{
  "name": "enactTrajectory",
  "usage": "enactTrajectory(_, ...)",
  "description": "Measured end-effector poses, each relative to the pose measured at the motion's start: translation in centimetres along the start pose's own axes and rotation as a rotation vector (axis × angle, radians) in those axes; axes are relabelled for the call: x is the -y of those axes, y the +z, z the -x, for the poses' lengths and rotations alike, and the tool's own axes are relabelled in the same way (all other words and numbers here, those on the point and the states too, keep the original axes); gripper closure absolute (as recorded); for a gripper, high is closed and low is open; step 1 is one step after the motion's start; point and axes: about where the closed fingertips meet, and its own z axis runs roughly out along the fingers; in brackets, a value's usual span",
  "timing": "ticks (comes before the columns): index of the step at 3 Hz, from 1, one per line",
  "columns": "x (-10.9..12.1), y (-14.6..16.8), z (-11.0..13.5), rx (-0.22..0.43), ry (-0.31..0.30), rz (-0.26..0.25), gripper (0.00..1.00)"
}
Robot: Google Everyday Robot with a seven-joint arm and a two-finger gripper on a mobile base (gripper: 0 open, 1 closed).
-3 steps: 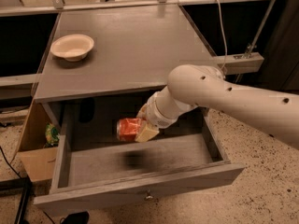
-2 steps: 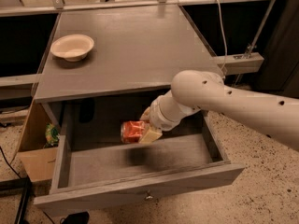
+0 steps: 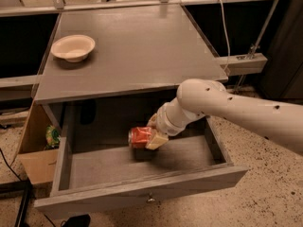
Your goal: Place coke can into top drawer
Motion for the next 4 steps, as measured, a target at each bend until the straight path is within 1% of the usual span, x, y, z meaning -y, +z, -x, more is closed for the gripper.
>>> enactTrajectory(1,-0.2,0.9,-1.1,-0.005,0.002,0.012,1.0)
enactTrajectory(2,-0.7,1.7,-1.8,-0.004,-0.01,0.019,1.0)
enactTrajectory(3,-1.7,3.1,-2.3,0.005,-0.038,0.028,1.0)
enactTrajectory(4,-1.9,3.3,-2.5,0.009,-0.043,0.025,1.0)
